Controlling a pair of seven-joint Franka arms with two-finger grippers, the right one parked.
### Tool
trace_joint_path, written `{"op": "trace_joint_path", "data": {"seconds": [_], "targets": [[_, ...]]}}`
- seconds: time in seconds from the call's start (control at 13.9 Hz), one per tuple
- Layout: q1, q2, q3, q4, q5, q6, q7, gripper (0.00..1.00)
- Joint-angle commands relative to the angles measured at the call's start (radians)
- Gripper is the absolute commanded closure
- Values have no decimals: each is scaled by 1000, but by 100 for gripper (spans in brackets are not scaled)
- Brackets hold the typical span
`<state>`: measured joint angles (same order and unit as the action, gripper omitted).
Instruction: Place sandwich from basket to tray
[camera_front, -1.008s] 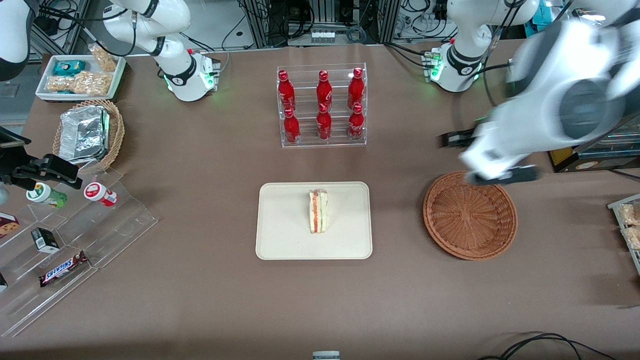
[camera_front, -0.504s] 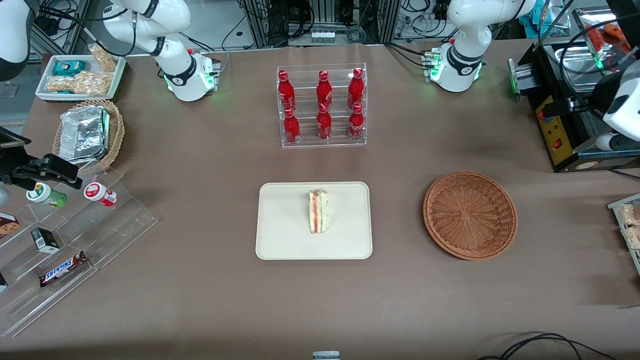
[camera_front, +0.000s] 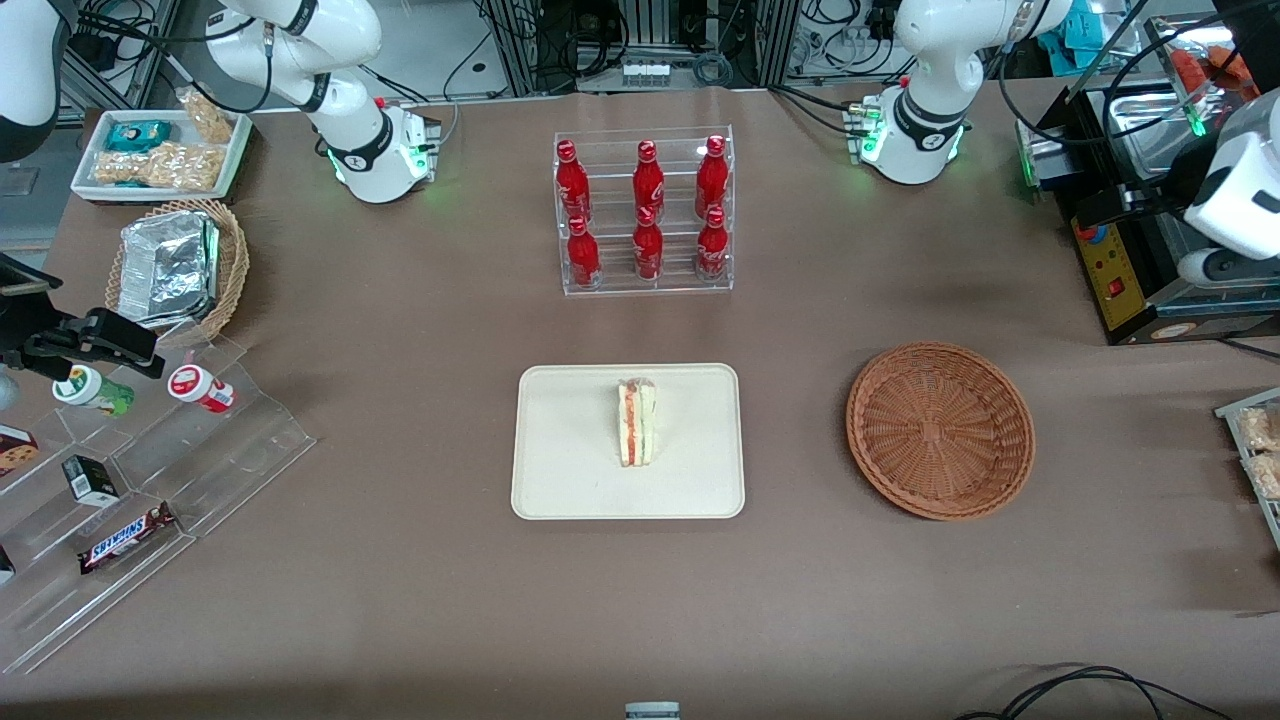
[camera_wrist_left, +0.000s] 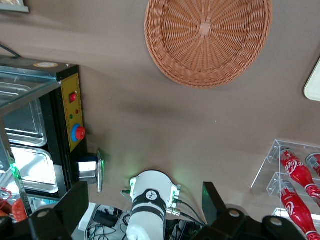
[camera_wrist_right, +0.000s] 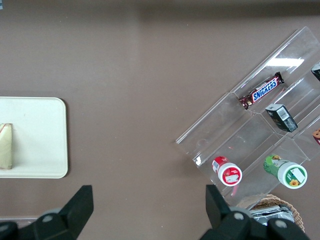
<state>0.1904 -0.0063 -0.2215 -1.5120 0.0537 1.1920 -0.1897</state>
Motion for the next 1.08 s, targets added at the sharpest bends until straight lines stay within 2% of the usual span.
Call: {"op": "trace_joint_path", "data": {"seconds": [0.0, 0.43, 0.5, 0.65, 1.01], "targets": [[-5, -4, 2, 19, 8, 1, 9, 0], [-15, -4, -1, 21, 0, 6, 10, 0], [-46, -4, 5, 23, 3, 3, 10, 0], [-113, -1, 78, 26, 2, 6, 9, 0], [-88, -3, 74, 27, -8, 3, 10, 0]]}}
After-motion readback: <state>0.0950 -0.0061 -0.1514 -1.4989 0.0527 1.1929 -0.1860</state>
